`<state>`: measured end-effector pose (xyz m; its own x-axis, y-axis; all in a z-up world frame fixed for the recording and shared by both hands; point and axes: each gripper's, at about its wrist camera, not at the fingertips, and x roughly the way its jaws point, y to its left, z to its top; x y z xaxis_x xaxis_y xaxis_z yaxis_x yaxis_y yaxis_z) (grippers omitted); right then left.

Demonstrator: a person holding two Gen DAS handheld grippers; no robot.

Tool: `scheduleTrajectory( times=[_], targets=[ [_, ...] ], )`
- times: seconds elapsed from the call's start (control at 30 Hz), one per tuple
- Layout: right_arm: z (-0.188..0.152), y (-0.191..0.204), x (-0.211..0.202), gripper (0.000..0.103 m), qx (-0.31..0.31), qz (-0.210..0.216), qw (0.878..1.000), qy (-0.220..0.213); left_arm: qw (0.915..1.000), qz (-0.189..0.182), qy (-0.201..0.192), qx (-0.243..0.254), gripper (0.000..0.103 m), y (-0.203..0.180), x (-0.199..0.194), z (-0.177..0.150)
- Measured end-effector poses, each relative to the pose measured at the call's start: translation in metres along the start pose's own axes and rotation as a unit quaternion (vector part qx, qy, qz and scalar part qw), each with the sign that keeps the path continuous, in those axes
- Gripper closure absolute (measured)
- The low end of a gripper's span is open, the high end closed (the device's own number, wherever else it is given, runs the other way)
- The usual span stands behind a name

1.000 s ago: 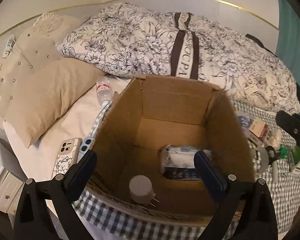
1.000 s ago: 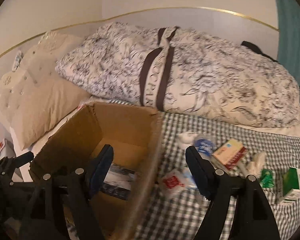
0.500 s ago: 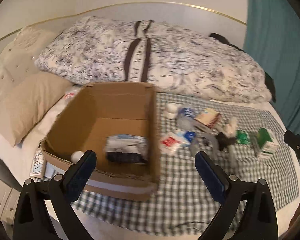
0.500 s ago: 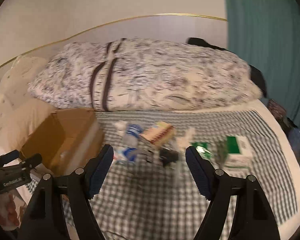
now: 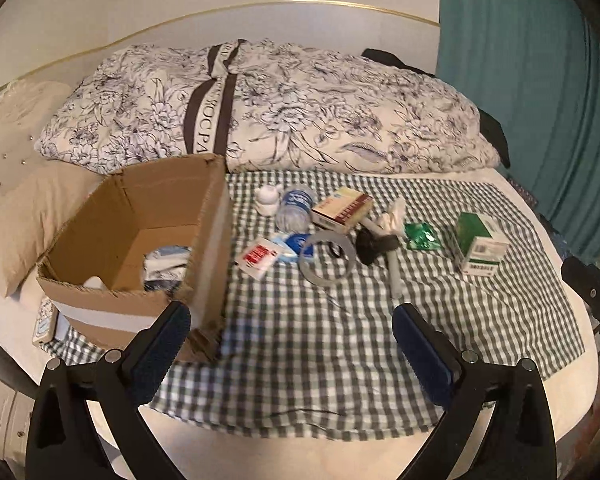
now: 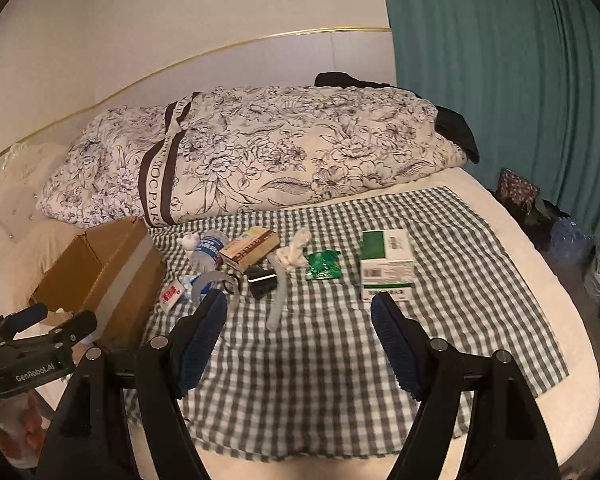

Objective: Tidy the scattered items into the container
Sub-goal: 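Move both grippers back over the gingham cloth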

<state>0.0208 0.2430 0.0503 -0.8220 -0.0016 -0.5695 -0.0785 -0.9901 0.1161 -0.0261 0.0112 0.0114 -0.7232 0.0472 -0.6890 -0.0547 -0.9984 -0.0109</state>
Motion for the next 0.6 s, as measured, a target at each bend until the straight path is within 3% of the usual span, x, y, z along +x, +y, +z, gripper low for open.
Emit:
scheduleTrajectory(
  times=[0.3, 0.6],
  targets=[
    [-0.009, -0.029, 0.011, 0.028, 0.024, 0.0, 1.0, 0.014, 0.9994, -0.009, 0.029, 0.016, 0.0, -0.023, 0.033, -0.007],
    [-0.009, -0.051, 0.056, 0.027, 0.037, -0.011, 0.999, 0.038, 0.9974, -0.027, 0.064, 0.019, 0.0, -0.039, 0.099, -0.004]
  ],
)
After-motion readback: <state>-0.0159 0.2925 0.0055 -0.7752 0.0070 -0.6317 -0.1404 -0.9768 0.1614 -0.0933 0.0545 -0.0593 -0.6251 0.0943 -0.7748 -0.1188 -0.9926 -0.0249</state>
